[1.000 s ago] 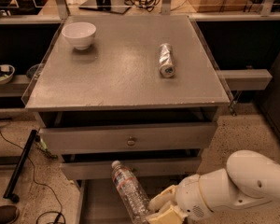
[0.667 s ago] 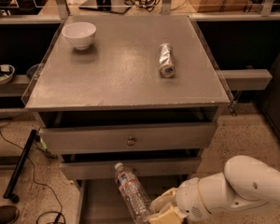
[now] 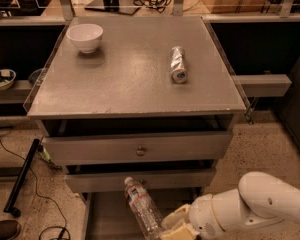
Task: Place water bottle into bottom drawer
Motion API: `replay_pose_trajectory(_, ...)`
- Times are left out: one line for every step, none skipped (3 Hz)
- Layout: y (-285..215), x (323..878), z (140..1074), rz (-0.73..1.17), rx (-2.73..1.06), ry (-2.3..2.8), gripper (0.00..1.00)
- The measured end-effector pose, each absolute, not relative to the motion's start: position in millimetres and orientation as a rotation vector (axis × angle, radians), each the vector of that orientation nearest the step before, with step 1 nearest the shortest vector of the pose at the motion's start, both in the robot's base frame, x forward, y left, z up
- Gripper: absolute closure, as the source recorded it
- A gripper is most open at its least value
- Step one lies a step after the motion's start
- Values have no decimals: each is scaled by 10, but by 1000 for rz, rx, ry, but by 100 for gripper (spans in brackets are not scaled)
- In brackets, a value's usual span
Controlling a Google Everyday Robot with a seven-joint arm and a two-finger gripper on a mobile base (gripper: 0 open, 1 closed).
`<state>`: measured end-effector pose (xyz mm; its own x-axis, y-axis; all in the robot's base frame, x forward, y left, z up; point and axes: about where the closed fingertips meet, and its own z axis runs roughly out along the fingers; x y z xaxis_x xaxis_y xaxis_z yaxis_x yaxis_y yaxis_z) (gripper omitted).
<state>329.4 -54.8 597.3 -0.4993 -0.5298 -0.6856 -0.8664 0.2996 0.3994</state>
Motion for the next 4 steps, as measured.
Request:
replay_pose_trajectory(-546, 3315, 5804, 1063, -1239, 2166, 100)
replay_pose_trajectory(-686, 3448, 5238, 1087, -1164, 2211, 100)
replay_pose_trajectory(-675, 3442, 5222, 1092, -1164, 2209, 100)
replay_pose_trajectory(-640, 3403, 5005, 1131, -1146, 2219, 100)
